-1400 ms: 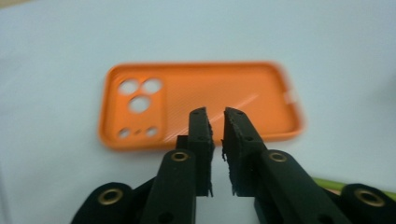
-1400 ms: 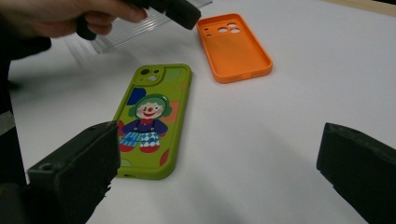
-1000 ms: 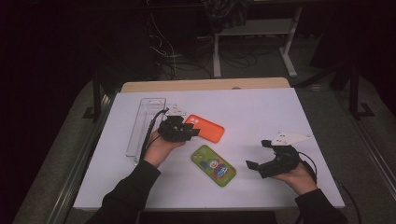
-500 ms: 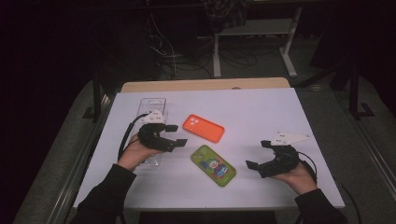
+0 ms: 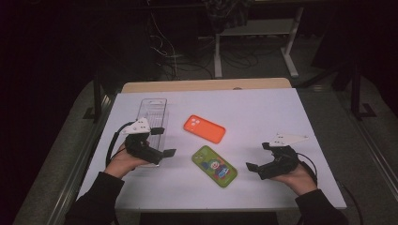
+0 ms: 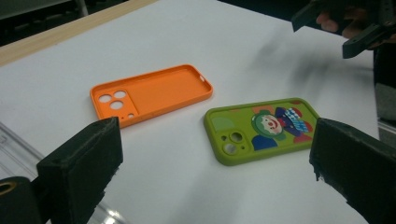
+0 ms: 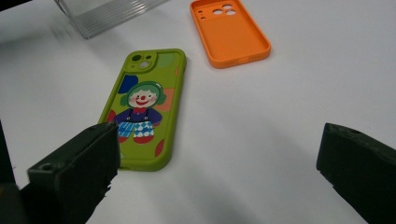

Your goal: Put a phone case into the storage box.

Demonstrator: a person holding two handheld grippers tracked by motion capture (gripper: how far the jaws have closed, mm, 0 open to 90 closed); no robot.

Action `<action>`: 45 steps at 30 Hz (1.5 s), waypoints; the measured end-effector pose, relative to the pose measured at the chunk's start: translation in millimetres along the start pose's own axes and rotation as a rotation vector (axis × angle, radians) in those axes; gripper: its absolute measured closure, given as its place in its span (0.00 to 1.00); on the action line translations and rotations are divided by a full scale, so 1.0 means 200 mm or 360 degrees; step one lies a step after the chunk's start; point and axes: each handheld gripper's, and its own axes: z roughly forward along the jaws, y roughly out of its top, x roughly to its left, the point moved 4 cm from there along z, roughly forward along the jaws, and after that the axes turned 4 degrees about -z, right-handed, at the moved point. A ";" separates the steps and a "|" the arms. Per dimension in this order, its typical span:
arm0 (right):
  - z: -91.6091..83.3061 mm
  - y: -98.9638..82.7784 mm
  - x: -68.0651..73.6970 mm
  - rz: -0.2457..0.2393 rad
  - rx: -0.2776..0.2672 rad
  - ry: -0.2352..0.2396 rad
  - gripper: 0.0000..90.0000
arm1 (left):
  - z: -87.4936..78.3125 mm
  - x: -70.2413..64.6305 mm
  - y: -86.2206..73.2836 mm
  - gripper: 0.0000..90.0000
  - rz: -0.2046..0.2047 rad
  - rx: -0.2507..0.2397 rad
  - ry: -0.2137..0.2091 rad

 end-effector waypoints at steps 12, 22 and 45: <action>0.03 0.02 0.03 0.0003 0.0051 -0.0045 0.00 | -0.03 0.01 -0.06 0.00 -0.0023 0.0038 -0.0009; 0.05 0.09 -0.01 0.0062 0.0052 -0.0057 0.00 | -0.02 0.01 -0.06 0.00 -0.0036 0.0057 -0.0030; 0.22 0.38 -0.08 -0.0051 0.0149 -0.0043 0.00 | -0.03 0.04 -0.07 0.00 -0.0029 0.0076 -0.0004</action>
